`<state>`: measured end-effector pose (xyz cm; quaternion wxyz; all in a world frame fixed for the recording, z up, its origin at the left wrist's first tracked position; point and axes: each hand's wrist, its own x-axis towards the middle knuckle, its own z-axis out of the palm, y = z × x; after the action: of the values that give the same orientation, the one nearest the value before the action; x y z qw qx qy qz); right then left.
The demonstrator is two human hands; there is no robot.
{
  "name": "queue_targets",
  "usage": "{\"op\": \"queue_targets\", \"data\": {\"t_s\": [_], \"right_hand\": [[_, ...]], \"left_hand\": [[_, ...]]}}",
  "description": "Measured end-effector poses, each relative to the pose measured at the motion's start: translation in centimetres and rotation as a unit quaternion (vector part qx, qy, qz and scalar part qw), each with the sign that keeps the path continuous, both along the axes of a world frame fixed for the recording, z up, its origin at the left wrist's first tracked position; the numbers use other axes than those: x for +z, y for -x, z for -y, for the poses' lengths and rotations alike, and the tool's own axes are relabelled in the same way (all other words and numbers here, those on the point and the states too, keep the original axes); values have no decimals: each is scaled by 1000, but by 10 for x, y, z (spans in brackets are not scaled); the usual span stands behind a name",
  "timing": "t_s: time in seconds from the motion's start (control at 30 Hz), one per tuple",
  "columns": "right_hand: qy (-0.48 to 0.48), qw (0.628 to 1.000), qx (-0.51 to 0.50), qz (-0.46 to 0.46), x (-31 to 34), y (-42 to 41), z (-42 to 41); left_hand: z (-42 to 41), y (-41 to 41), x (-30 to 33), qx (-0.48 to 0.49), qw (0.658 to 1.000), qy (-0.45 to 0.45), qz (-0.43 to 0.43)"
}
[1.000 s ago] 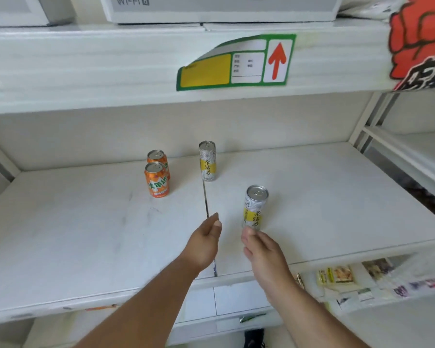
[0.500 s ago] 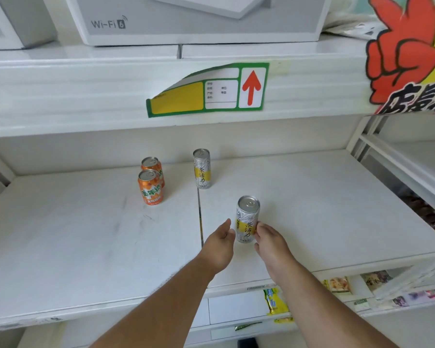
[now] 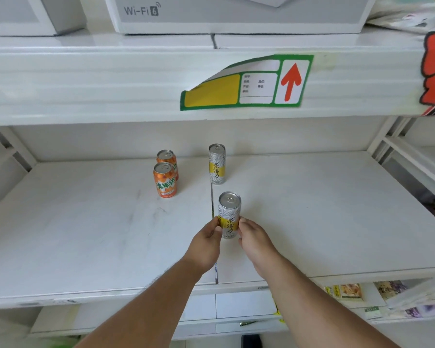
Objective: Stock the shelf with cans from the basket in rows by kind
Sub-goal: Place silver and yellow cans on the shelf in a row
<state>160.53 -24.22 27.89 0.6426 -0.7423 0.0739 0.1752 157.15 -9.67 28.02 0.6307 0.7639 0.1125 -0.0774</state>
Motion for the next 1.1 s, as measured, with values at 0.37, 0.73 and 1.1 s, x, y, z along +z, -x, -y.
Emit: {"op": "queue_targets", "data": {"t_s": [0.37,0.73,1.1], "right_hand": [[13,1000,-11,12,3,4,-11],[33,998,17,45,15,-26,-23],[38,997,36,53,20,-95,-34]], "left_hand": [[-19,5,5,-26,1000,4,7],[-26,-28,-1,-26,999,-30,16],[-29,-96,4,-10,998,-57,-12]]}}
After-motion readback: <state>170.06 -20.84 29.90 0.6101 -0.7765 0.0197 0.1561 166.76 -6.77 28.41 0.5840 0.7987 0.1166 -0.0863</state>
